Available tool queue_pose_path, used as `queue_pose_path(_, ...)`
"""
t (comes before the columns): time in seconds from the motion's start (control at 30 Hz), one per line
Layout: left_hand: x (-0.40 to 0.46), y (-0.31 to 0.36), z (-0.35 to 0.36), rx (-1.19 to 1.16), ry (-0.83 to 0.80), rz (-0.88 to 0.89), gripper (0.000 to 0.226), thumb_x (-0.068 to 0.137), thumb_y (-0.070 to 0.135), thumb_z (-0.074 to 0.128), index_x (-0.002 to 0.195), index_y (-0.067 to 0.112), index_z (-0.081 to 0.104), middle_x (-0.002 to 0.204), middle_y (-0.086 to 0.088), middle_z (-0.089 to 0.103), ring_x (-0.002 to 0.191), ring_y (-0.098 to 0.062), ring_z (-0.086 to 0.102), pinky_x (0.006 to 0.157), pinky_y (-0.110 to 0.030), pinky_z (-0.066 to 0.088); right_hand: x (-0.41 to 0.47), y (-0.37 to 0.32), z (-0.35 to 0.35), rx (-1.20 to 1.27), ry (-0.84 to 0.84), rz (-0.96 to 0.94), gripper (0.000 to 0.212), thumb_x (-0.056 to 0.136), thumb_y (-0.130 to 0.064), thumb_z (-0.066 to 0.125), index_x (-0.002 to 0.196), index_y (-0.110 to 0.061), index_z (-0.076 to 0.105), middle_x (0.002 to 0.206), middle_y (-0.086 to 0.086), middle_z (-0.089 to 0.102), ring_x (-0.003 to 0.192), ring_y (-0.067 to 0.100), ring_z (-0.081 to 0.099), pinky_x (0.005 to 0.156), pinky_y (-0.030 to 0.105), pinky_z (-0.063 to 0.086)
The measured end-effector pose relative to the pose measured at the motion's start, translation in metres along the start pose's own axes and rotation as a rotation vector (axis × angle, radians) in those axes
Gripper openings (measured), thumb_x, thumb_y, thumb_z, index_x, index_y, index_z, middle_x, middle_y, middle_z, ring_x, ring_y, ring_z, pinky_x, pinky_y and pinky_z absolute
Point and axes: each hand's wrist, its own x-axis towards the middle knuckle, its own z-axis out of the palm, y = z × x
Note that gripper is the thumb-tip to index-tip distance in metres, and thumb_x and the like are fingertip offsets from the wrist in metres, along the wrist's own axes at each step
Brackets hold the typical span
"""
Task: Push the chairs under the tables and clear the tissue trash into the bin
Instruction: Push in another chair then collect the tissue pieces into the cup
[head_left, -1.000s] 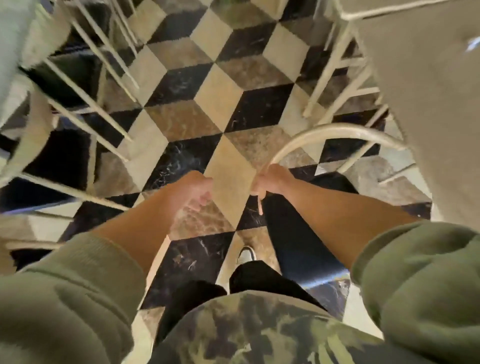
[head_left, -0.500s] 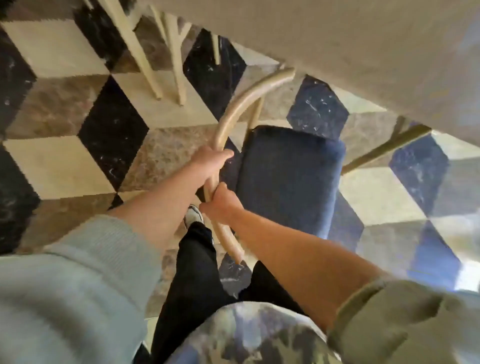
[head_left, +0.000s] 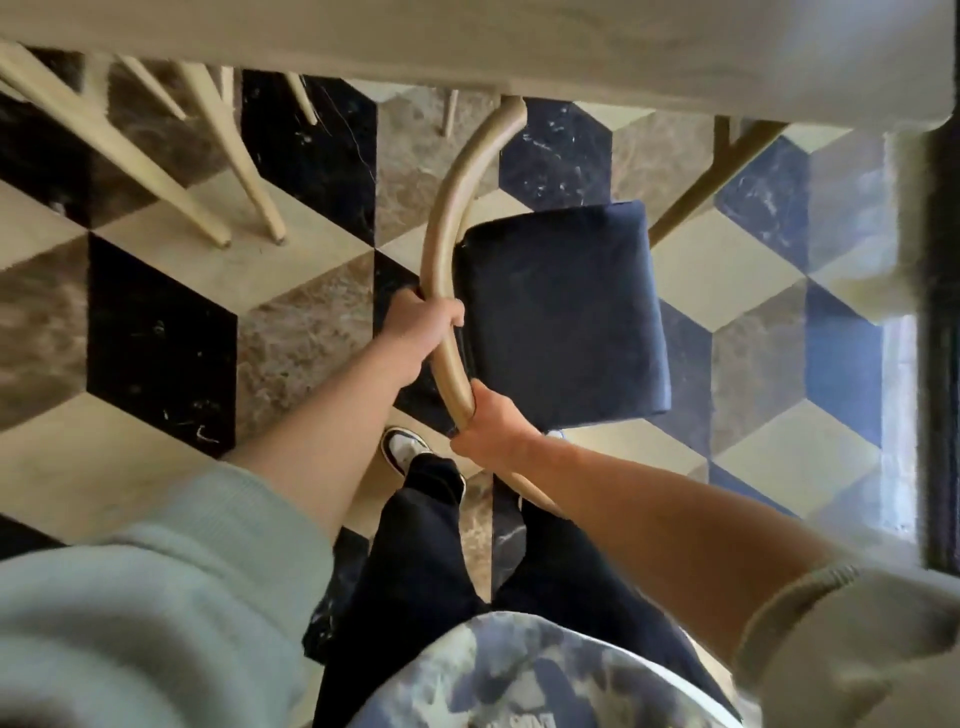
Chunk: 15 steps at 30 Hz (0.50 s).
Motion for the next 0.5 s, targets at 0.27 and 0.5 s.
queue_pose_path(0.27, -0.002, -0.022, -0.071, -0.160, 0.038, -0.052, 0.058, 0.061, 0.019, 0.069, 0.118, 0.008, 0.061, 0.107, -0.018, 0.071, 0.093, -0.034, 0.069, 0.067, -0.037, 0.053, 0.003, -0.045, 0.025, -0.170, -0.122, -0.065, 0.048, 0.076, -0.015, 0.073, 0.118, -0.020, 0.049, 0.099, 0.002, 0.059, 0.086, 0.022, 0.061, 0.071, 0.033, 0.054)
queue_pose_path(0.5, -0.008, -0.050, -0.125, -0.392, 0.244, -0.154, 0.030, 0.069, 0.013, 0.070, 0.097, 0.011, 0.060, 0.104, -0.018, 0.074, 0.092, -0.032, 0.071, 0.083, -0.047, 0.061, 0.019, -0.086, 0.038, -0.424, -0.269, -0.212, 0.057, 0.078, -0.019, 0.067, 0.131, -0.023, 0.048, 0.104, 0.002, 0.060, 0.094, 0.026, 0.063, 0.084, 0.042, 0.057)
